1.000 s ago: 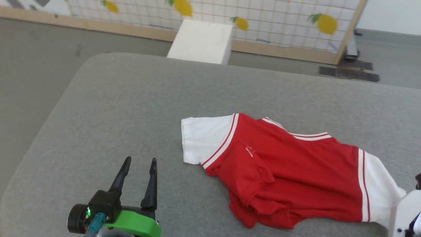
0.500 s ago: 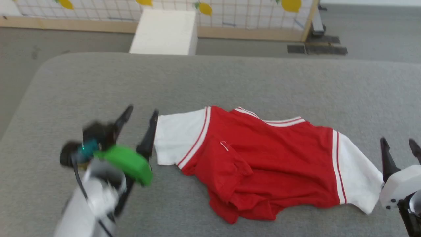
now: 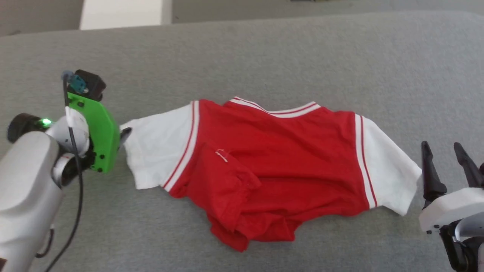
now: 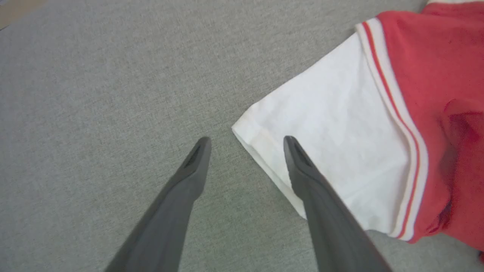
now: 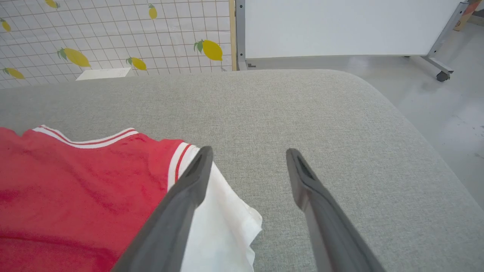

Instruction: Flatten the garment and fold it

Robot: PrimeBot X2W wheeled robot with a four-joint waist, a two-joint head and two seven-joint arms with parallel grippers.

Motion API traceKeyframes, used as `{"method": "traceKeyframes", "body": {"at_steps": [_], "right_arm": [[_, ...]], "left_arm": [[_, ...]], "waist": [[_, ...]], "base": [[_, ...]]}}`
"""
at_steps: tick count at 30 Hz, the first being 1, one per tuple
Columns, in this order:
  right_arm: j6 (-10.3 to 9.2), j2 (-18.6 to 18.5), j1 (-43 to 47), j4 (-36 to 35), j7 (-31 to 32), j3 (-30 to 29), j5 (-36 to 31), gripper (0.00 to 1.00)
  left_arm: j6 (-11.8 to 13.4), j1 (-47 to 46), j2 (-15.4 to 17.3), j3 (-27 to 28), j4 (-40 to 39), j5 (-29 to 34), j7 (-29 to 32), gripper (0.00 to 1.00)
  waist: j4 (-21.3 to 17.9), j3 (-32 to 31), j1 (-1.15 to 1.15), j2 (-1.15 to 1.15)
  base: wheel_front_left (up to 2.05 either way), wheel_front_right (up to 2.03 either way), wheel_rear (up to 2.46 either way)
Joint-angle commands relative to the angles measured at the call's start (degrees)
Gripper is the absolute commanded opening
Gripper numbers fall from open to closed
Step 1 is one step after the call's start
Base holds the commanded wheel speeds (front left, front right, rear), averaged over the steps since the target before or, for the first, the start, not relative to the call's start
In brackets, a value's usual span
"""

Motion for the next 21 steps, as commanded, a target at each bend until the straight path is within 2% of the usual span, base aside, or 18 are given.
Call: {"method": "traceKeyframes", "body": {"at_steps": [1,6,13,14,15,18,21], "right_arm": [[-0.1,0.2,-1.0,0.2,-0.6,0.1,0.3,1.0],[-0.1,0.4,-1.3,1.1,-1.2,-0.6,0.4,1.0],[-0.1,0.4,-2.0,1.5,-1.5,-0.5,1.0,1.0],[-0.1,0.4,-2.0,1.4,-1.5,-0.6,1.0,1.0],[-0.1,0.4,-2.1,1.4,-1.5,-0.6,0.9,1.0],[-0.1,0.4,-2.1,1.3,-0.9,-1.0,0.1,1.0],[-0.1,0.1,-2.0,1.3,0.5,-1.2,-0.9,1.0]], "left_arm": [[-0.2,-1.7,1.2,-1.5,0.7,-1.4,0.8,1.0],[-0.2,-4.7,3.9,-6.3,3.6,-2.8,1.9,1.0],[-0.2,-6.7,4.3,-12.0,6.0,-6.2,3.9,1.0],[-0.2,-6.5,4.1,-13.2,5.5,-7.8,4.6,0.34],[-0.2,-6.3,3.8,-13.8,5.2,-9.5,5.2,0.0],[-0.2,-6.2,3.9,-14.9,4.7,-12.8,5.6,0.0],[-0.2,-6.2,4.3,-14.5,5.6,-12.7,1.7,0.0]], "waist": [[-3.7,3.8,0.0,0.0],[-4.0,5.1,0.0,0.0],[-3.6,6.2,0.0,0.0],[-3.4,6.3,0.0,0.0],[-3.2,6.4,0.0,0.0],[-2.1,6.0,0.0,0.0],[-0.6,4.7,0.0,0.0]], "base": [[0.0,0.0,0.0],[0.0,0.0,0.0],[0.0,0.0,0.0],[0.0,0.0,0.0],[0.0,0.0,0.0],[0.0,0.0,0.0],[0.0,0.0,0.0]]}}
